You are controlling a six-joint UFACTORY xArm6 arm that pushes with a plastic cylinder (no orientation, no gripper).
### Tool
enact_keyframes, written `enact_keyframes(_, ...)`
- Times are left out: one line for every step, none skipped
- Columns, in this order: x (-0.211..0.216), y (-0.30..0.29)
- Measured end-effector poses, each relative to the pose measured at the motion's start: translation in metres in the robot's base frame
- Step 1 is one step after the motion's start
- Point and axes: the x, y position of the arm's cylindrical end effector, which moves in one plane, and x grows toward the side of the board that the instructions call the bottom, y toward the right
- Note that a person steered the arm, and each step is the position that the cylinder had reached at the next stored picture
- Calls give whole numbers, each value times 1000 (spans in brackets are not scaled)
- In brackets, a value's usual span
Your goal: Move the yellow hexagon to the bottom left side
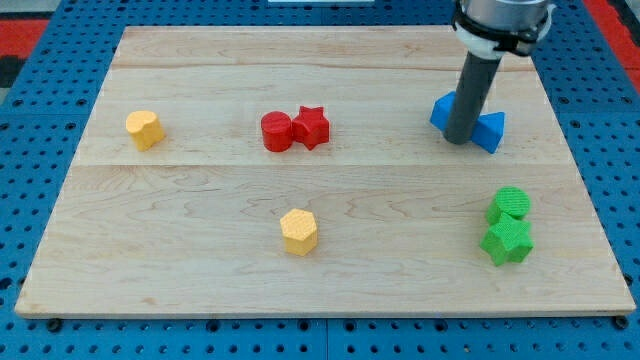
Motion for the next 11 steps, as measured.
enact_keyframes(7,-12)
enact_keyframes(57,-39)
enact_keyframes(106,-83)
enact_keyframes(134,-137)
enact_keyframes(151,-194)
enact_keyframes(148,-266)
enact_keyframes(165,-273)
enact_keyframes(179,-295)
enact_keyframes(151,-354)
enact_keyframes(136,-369)
enact_keyframes(167,-397)
